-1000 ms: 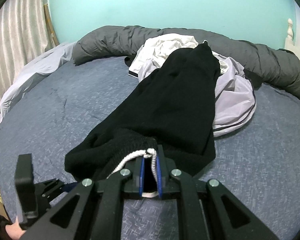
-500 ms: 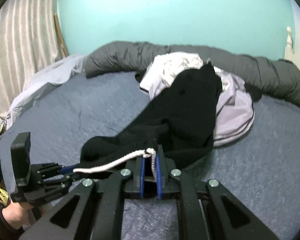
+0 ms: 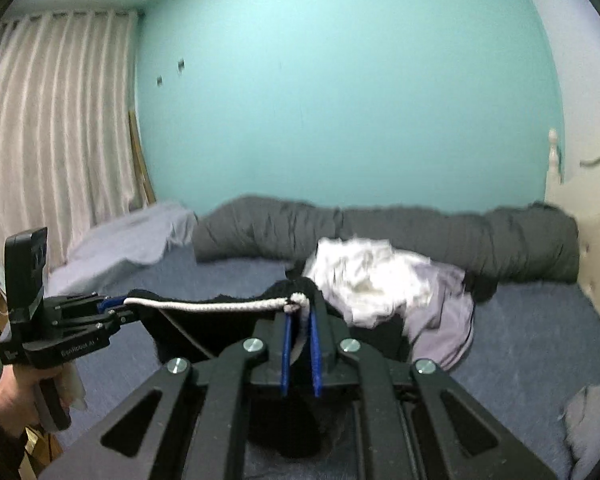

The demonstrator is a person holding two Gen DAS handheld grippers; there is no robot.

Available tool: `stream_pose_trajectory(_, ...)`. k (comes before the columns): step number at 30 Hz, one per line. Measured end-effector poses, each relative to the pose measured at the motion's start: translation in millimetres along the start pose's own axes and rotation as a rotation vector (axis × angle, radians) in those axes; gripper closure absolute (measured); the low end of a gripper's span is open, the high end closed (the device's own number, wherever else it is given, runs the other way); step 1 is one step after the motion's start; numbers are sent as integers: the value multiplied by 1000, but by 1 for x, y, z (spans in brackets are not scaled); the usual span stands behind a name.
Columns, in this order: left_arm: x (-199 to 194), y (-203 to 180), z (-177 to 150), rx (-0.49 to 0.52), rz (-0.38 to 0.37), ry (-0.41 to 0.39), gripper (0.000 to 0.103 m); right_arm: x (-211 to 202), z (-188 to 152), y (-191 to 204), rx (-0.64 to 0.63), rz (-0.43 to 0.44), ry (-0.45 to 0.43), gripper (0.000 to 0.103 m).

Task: Fold clothes
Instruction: 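Hold the black garment raised between both grippers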

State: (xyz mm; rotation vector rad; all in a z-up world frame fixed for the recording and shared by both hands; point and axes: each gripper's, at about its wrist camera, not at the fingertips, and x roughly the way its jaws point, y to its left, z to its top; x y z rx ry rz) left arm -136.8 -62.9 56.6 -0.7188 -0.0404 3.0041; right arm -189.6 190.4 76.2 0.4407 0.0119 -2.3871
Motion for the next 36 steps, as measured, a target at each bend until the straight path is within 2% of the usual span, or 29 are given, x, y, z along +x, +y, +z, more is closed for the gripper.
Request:
stream_pose_trajectory(4, -50, -13, 42, 54, 26, -45, 87, -42, 32, 11, -6, 4, -52, 97)
stream_pose_trajectory(10, -111, -26, 84, 92, 35, -98, 87, -101, 74, 28, -14, 9, -126, 97)
stream_pose_trajectory(15, -154, -41, 108, 132, 39, -136, 87, -145, 100, 37, -6, 15, -188, 97)
stream_pose_trajectory(22, -216, -58, 139, 158, 1, -201, 87, -201, 130, 54, -26, 10, -260, 97)
stream_pose_trajectory(27, -246, -64, 144, 169, -2, -234, 87, -225, 139, 67, -59, -5, -288, 97)
stream_pose_trajectory(36, -267, -76, 129, 193, -4, -236, 87, -240, 121, 75, -49, -7, -270, 97)
